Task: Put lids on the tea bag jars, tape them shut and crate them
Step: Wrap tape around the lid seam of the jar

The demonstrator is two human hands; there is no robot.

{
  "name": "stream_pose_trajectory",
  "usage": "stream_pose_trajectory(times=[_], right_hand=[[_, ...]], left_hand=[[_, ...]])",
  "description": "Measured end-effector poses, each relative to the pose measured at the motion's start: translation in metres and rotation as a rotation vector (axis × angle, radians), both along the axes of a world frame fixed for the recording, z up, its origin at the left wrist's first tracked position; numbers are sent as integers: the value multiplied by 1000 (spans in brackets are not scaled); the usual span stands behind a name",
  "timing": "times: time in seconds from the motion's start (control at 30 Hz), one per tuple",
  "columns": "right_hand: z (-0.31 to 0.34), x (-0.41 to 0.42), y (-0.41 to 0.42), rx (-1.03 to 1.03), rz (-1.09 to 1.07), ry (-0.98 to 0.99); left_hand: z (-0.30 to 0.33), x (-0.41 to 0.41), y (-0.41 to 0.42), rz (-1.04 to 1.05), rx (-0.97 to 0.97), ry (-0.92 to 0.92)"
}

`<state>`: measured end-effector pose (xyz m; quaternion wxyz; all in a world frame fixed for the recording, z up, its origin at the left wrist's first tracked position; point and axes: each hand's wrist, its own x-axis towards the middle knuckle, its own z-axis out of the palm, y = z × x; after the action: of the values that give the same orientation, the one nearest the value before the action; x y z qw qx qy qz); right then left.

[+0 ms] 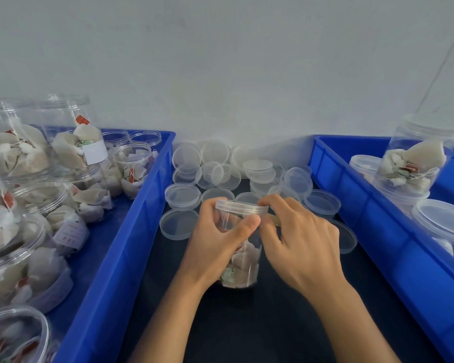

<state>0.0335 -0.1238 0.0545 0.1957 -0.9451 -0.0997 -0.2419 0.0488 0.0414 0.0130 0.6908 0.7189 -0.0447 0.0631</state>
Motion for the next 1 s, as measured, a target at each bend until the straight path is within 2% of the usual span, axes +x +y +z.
stream_pose_trajectory(times=[0.1, 0.37, 0.47, 0.6, 0.87, 1.0], right_hand=[[-2, 1, -1, 7, 13, 28], [-6, 9, -14, 225, 76, 283], [-8, 10, -11, 263, 60, 249], [-11, 9, -7, 189, 49, 159], [-8, 5, -9, 188, 75, 79], [-8, 6, -8, 185, 73, 71]], left_hand=[[1, 3, 0, 43, 32, -6], [8, 1, 9, 113, 123, -39], [9, 0, 9, 123, 144, -12], [10, -1, 4, 175, 141, 14], [13, -4, 2, 207, 194, -38], [12, -4, 7, 165, 132, -20]])
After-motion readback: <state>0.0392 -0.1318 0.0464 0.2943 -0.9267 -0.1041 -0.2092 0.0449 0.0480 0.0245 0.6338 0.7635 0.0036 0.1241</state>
